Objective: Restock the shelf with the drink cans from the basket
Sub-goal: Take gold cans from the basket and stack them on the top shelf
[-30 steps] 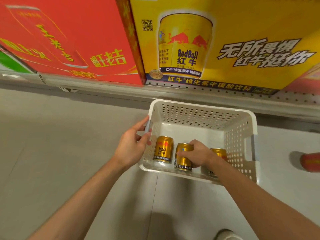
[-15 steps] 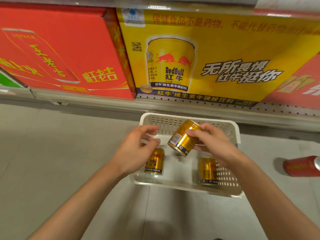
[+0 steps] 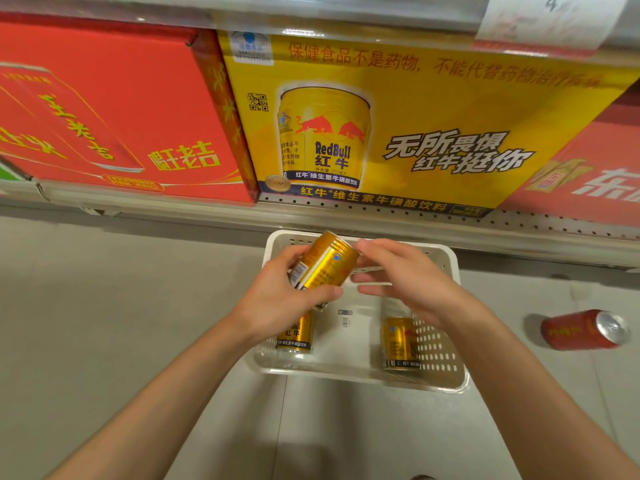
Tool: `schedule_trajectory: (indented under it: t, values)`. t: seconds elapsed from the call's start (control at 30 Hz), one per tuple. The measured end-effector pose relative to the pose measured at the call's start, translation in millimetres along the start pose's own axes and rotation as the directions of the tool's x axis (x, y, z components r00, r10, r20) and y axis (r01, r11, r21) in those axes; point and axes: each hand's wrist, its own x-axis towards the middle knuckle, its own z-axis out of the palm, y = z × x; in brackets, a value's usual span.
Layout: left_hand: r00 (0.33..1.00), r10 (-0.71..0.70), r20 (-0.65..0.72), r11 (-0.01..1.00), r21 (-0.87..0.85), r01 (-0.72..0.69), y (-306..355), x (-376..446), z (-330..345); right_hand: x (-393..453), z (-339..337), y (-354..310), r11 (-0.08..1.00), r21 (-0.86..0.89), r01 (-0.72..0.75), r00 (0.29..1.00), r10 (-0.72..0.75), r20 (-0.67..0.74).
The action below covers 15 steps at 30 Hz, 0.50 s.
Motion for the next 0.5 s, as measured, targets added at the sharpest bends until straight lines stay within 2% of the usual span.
schedule_trajectory:
  t: [0.07,0.1,0.13,0.2,0.27,0.37,0.5]
  values:
    - [0.998,0.02,-0.055,0.999,-0.032,-0.022,-0.8,-4.5,-6.2,4.5,-8.5,8.3,0.944,-0.33,-0.013,0.992,-0.029,-0.122]
    - [0.996,0.028,-0.089,0.999,-0.041,-0.032,-1.2,-7.7,-9.6,6.7,-11.6,16.6,0.83,-0.554,-0.068,0.985,-0.031,-0.168]
    - [0.992,0.03,-0.125,0.999,-0.038,-0.035,-2.5,-10.9,-13.4,8.6,-12.5,27.5,0.658,-0.739,-0.145,0.978,-0.015,-0.206]
    - [0.983,0.038,-0.178,0.999,-0.015,-0.042,-5.0,-17.8,-19.7,11.3,-8.5,54.3,0.348,-0.899,-0.264,0.964,0.053,-0.262]
    - [0.977,0.044,-0.21,0.999,-0.011,-0.048,-7.8,-24.3,-24.9,14.9,0.1,78.6,0.152,-0.944,-0.293,0.952,0.139,-0.273]
    - [0.971,0.05,-0.235,0.999,0.003,-0.051,-12.8,-30.8,-29.5,22.6,11.7,96.2,0.04,-0.949,-0.313,0.936,0.18,-0.301]
    - [0.97,0.048,-0.24,0.999,0.02,-0.045,-20.9,-34.4,-31.5,28.7,20.1,109.8,0.082,-0.961,-0.263,0.961,0.109,-0.254]
